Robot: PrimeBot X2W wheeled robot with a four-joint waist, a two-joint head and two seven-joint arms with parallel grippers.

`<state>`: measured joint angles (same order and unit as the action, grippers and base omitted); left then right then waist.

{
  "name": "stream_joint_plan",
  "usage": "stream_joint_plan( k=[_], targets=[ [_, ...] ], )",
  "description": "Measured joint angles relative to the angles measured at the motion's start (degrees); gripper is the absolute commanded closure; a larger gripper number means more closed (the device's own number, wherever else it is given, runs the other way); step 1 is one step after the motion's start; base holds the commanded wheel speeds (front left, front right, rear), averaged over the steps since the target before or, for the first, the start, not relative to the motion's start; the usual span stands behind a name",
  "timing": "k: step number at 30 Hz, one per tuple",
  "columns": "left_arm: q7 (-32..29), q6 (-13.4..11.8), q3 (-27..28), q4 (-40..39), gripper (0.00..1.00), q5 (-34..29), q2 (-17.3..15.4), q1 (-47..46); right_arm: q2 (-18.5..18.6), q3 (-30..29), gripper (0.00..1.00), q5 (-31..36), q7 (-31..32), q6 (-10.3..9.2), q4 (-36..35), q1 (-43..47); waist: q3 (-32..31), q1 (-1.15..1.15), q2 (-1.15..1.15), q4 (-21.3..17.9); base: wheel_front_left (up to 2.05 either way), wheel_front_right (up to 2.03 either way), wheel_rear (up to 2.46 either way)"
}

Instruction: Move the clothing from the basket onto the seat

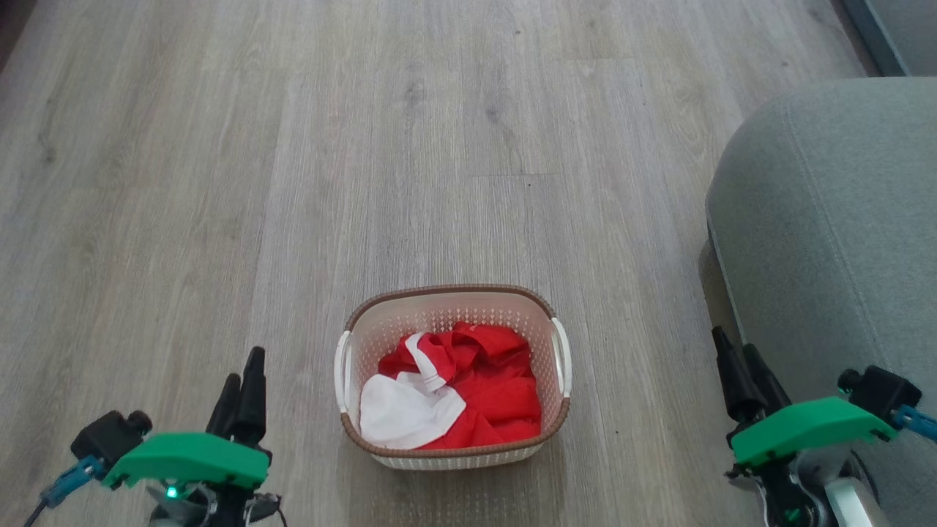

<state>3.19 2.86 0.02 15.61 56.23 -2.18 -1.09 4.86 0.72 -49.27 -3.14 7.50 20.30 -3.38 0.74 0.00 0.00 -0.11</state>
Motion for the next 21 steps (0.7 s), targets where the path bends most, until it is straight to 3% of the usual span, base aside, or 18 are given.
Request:
stream_joint_plan(
  k=[13,21],
  targets=[
    [2.2,-1.6,-1.2,-0.6,0.0,-8.9,0.0,0.0,1.5,3.7,0.0,8.1,-1.9,0.0,1.6,-1.3,0.0,0.0,0.0,0.1,0.0,0.0,0.0],
    [3.3,-2.1,-2.2,-0.7,0.0,-17.5,0.0,0.0,2.3,5.0,0.0,13.2,-3.1,0.0,2.5,-2.1,0.0,0.0,0.0,0.0,0.0,0.0,0.0]
  ],
)
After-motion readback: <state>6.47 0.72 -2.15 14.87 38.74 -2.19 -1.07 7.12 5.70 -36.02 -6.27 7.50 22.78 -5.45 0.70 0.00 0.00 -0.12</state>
